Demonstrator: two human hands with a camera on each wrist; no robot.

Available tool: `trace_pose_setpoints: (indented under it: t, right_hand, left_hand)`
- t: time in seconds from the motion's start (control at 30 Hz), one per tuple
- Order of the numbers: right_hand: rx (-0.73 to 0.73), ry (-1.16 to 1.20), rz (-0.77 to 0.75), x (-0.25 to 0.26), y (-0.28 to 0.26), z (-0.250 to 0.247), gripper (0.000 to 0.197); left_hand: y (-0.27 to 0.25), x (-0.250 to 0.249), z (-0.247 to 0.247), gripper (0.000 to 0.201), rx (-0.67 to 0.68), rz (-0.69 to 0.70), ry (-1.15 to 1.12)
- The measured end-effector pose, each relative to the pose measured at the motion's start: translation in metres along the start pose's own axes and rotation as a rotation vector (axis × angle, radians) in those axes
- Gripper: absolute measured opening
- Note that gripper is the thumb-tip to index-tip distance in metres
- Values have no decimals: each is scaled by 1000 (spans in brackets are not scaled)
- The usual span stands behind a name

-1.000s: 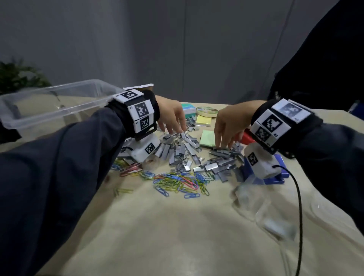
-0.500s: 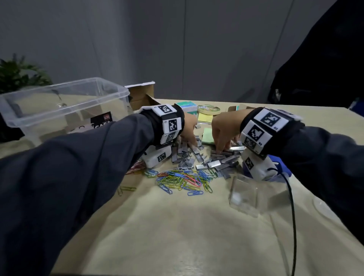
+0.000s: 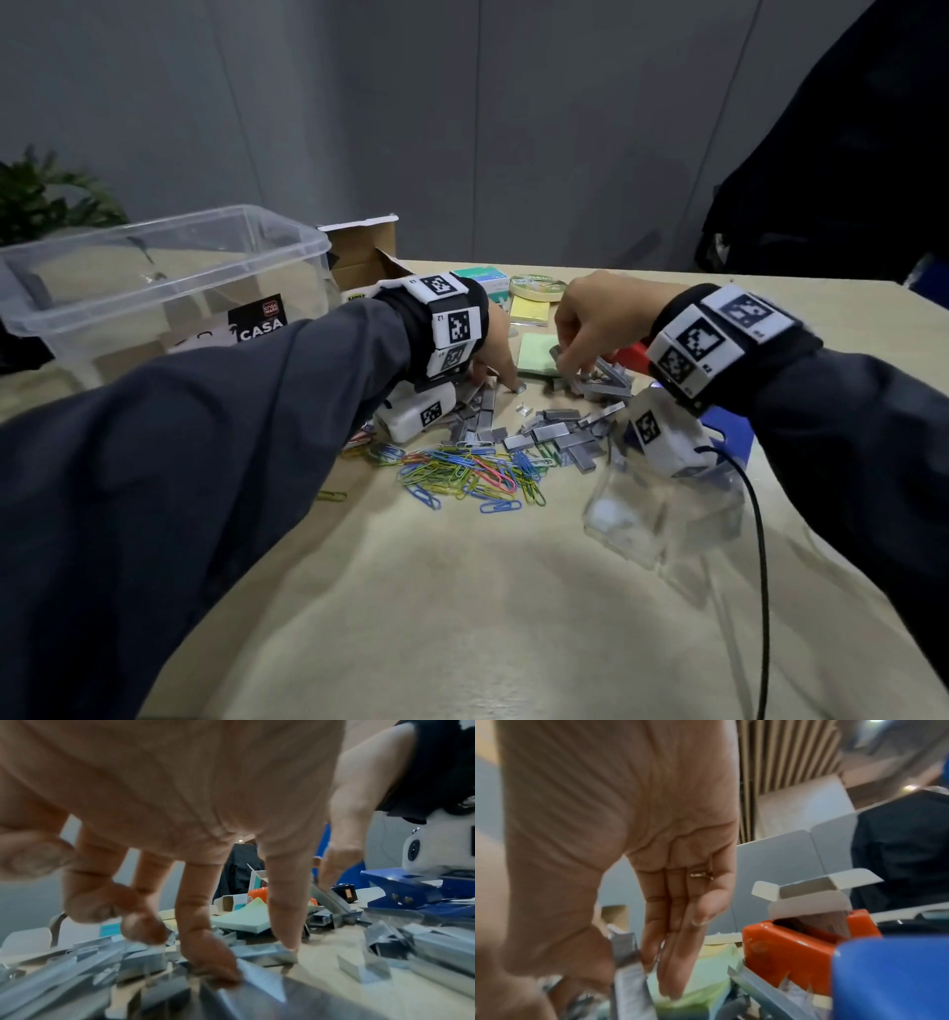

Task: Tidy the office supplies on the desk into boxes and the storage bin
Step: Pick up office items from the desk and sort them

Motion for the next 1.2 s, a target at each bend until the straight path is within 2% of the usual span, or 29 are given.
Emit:
trace_pose_setpoints:
  t: [0.1, 0.23, 0.33, 0.43, 0.53, 0.6, 0.7, 0.83, 1.07, 1.2]
  right_hand:
    - [-29, 160, 24, -9, -5, -7, 16]
    - [-88, 195, 44, -19, -8, -20, 18]
    - [-105, 326, 25, -22, -11, -24, 17]
    - [-92, 434, 2, -21, -13, -24, 16]
    - [-69, 531, -40, -20, -15, -21, 15]
    - [-68, 620, -92, -18, -16, -22, 19]
    - [-56, 754, -184, -15, -20, -22, 13]
    - [-114, 792, -246, -18, -22, -27, 17]
    - [-149, 828, -244, -24, -20, -26, 18]
    - [-215, 835, -212, -28, -18, -28, 22]
  left_hand:
    - [-1, -3, 11, 33, 88, -1, -84]
    - [-6, -8, 11, 30, 75, 3, -94]
    - [-6, -8, 14, 29, 106, 10, -108]
    - [-8, -11, 10, 13, 70, 19, -27]
    - [-16, -12, 3, 22, -9, 23, 120]
    - [-17, -12, -1, 30, -43, 27, 108]
    - [-13, -7, -8, 21, -103, 5, 21]
    - [-11, 5, -18, 31, -160, -12, -137]
    - [-13, 18, -25, 22, -135, 19, -393]
    - [-15, 18, -19, 19, -56, 53, -490]
Point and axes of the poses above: each hand's wrist, its own y-axis towards the middle knuckle, its own z-axis out of the palm, x = y × z, the point moved 9 cm from there along y, towards the middle knuckle, and after that the axes turned 5 degrees about -z, right-handed, at the moved point
